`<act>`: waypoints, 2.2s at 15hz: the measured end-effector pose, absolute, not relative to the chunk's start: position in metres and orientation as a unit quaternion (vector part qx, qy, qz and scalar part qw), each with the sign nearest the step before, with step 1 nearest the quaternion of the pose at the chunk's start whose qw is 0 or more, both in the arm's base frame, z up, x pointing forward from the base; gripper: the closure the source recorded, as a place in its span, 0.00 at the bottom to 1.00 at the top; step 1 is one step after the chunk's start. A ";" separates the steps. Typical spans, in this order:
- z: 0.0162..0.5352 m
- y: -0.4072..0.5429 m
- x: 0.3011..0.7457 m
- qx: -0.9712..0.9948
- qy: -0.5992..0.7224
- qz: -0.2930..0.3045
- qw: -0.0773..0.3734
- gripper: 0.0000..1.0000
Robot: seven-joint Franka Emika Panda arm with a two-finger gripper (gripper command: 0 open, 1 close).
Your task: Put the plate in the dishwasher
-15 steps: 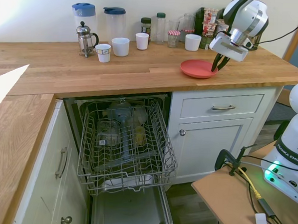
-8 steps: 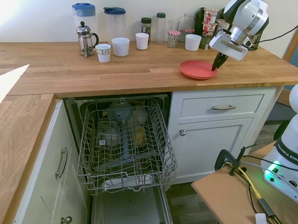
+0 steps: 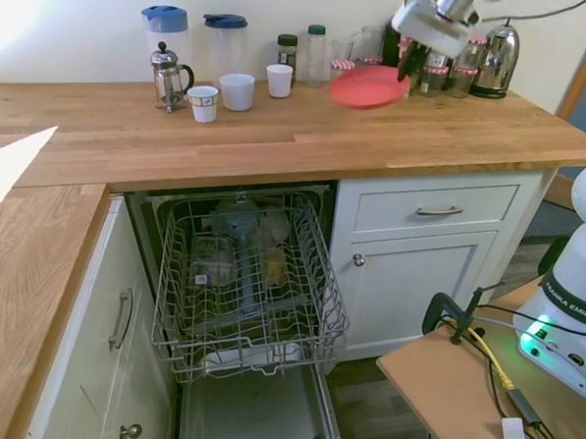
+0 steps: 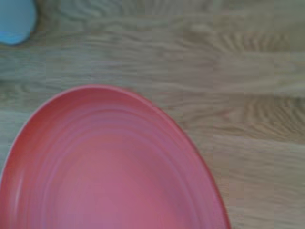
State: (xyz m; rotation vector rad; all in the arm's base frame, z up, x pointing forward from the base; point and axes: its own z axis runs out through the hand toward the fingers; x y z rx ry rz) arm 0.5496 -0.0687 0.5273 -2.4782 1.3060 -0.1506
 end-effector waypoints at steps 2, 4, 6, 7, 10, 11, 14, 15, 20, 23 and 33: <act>0.594 -0.010 0.557 -0.891 0.433 -0.074 0.120 1.00; 0.623 0.050 0.566 -0.910 0.399 -0.091 0.067 1.00; 0.621 0.106 0.578 -0.927 0.361 -0.101 0.010 1.00; 0.618 0.134 0.581 -0.936 0.336 -0.106 -0.015 1.00; 0.614 0.215 0.565 -0.956 0.259 -0.122 -0.060 1.00; 0.611 0.243 0.553 -0.961 0.232 -0.128 -0.073 1.00; 0.555 0.319 0.512 -0.970 0.159 -0.140 -0.121 1.00; 0.529 0.337 0.503 -0.970 0.138 -0.151 -0.134 1.00; 0.422 0.416 0.424 -0.957 0.044 -0.228 -0.172 1.00; 0.359 0.445 0.396 -0.943 0.006 -0.281 -0.176 1.00; 0.250 0.488 0.307 -0.902 -0.106 -0.399 -0.128 1.00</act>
